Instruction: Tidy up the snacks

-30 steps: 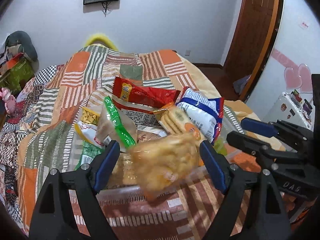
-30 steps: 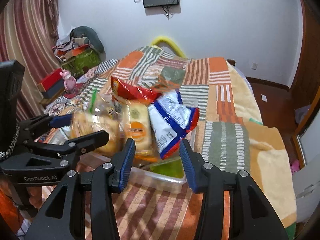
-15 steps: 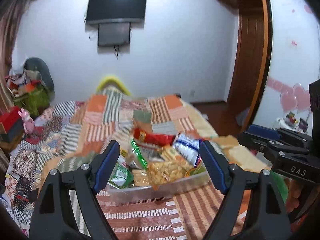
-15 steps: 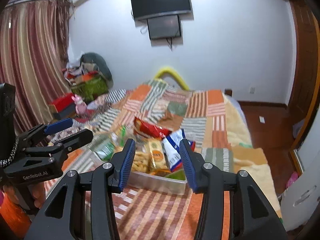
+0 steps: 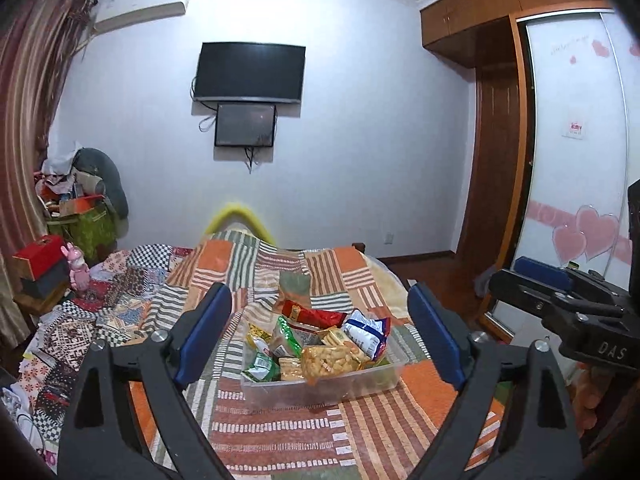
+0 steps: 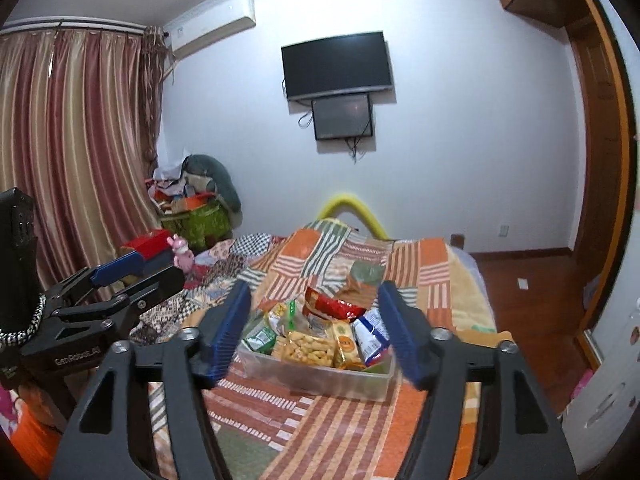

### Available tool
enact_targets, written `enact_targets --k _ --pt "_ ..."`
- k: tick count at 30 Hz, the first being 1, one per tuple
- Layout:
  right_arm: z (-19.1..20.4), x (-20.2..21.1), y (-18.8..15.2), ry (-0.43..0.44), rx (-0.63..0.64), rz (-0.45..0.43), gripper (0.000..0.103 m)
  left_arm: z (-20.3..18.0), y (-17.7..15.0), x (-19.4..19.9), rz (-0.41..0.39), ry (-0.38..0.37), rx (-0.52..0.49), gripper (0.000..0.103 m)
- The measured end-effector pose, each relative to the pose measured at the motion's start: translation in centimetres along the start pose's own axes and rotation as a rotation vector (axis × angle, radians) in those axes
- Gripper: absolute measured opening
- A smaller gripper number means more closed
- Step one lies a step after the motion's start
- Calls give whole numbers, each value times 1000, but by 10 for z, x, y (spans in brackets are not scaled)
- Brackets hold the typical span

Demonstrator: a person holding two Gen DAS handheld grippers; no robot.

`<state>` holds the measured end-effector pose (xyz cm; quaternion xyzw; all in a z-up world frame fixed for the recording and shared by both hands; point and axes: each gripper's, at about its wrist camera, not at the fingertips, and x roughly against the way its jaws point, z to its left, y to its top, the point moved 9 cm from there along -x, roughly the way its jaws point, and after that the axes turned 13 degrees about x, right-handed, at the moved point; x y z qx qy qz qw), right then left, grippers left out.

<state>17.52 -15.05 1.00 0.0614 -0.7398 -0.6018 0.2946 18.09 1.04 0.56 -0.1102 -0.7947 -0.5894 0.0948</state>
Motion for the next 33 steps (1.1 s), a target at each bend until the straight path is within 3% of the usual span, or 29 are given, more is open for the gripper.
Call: enact_targets --k 2,11,33 --pt "2 2 0 -12 2 -7 81 0 1 7 -11 3 -2 95" --pt "3 12 -8 -75 13 -7 103 1 -1 27 -36 10 -2 102" --pt "4 28 -10 -104 23 -26 103 -6 -7 36 -53 12 -20 103"
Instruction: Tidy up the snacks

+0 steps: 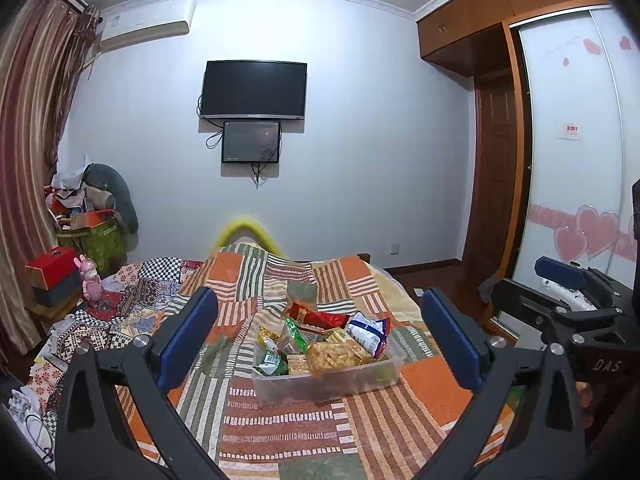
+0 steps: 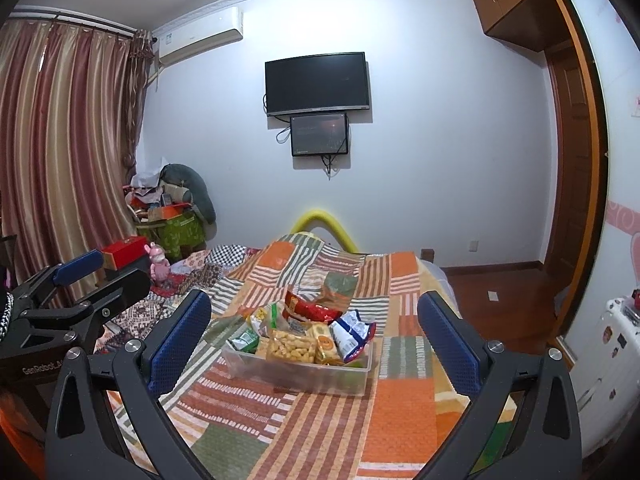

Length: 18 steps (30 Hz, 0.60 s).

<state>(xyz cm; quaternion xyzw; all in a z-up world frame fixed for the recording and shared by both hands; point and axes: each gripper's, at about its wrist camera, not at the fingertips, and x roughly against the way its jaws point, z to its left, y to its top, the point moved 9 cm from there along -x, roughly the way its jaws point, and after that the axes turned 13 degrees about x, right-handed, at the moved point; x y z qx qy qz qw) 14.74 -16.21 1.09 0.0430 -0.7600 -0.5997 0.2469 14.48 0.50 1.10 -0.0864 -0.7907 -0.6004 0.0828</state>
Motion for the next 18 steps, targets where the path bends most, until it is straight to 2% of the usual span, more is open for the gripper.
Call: enact_targets --k 18 --pt "0 6 8 -3 7 -10 103 -2 4 2 -2 -1 4 103"
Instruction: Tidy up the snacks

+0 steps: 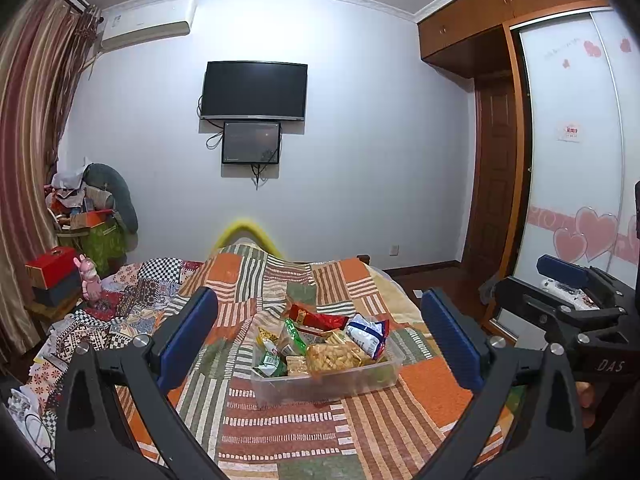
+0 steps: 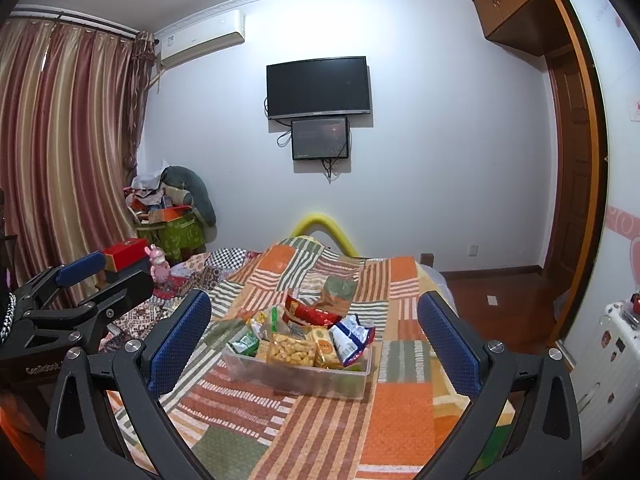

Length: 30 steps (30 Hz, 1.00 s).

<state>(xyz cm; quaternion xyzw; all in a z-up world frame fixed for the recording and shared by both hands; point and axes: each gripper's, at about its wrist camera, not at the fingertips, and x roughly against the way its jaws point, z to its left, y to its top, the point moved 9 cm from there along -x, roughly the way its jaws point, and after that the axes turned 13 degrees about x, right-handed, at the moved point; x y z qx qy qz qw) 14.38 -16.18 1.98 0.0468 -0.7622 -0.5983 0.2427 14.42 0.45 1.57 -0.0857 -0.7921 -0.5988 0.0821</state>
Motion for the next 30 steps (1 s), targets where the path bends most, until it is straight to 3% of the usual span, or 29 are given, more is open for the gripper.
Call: enact_targets --k 30 --pt "1 2 3 -4 -7 2 103 -7 -5 1 19 -37 6 103"
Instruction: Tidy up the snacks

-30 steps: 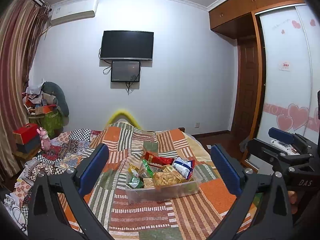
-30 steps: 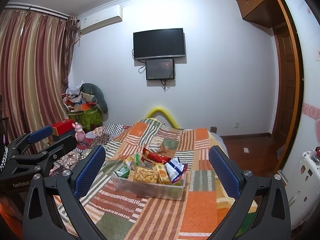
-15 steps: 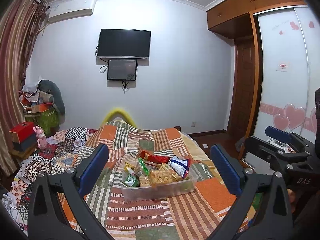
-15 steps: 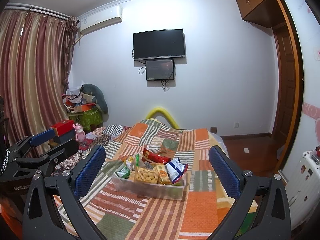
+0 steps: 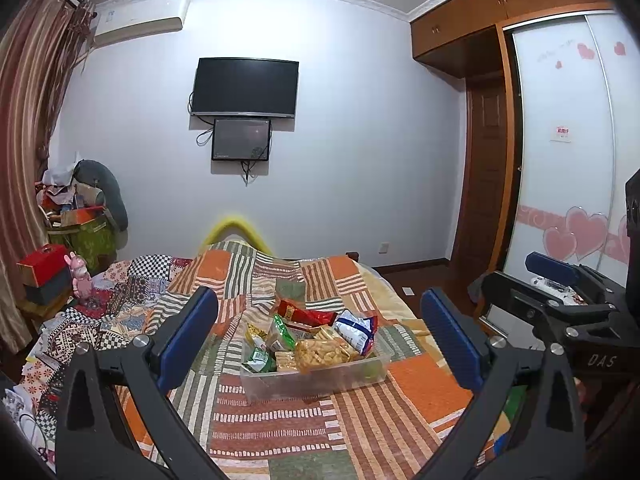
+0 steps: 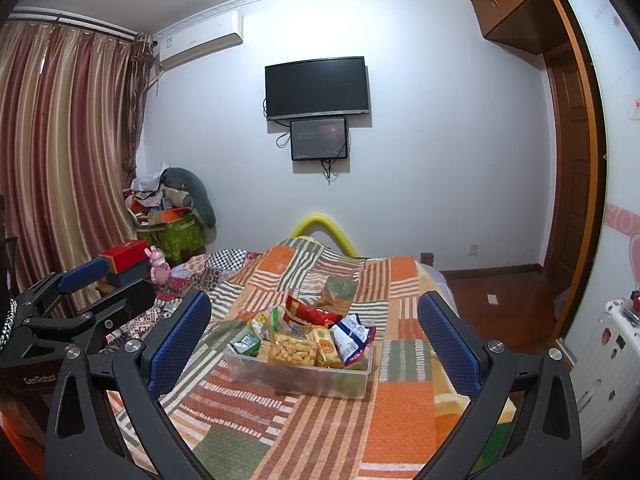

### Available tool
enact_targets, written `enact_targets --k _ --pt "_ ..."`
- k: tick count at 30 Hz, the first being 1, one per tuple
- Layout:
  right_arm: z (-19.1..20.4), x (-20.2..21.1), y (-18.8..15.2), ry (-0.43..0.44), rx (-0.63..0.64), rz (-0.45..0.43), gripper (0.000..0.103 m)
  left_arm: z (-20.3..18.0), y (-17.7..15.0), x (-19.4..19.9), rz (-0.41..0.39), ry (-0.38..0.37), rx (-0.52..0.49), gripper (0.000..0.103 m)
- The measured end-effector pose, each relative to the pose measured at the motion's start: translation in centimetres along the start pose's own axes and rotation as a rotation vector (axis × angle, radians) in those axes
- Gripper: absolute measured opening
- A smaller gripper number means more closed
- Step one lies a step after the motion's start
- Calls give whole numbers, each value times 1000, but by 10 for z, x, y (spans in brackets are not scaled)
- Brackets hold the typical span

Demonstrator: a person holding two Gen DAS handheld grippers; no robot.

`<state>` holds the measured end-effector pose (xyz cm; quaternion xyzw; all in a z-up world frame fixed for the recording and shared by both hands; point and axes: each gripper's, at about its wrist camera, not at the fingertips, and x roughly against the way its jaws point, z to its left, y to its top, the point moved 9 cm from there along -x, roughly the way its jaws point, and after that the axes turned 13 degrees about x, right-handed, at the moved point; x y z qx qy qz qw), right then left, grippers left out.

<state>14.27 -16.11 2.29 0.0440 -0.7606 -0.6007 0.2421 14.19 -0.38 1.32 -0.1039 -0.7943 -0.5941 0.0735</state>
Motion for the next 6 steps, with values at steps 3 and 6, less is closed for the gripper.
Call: enact_targets --k 3,6 --pt "0 0 0 -1 -1 0 103 0 0 0 3 0 2 103" --pt "0 0 0 0 0 1 103 -1 -2 -1 8 1 0 103"
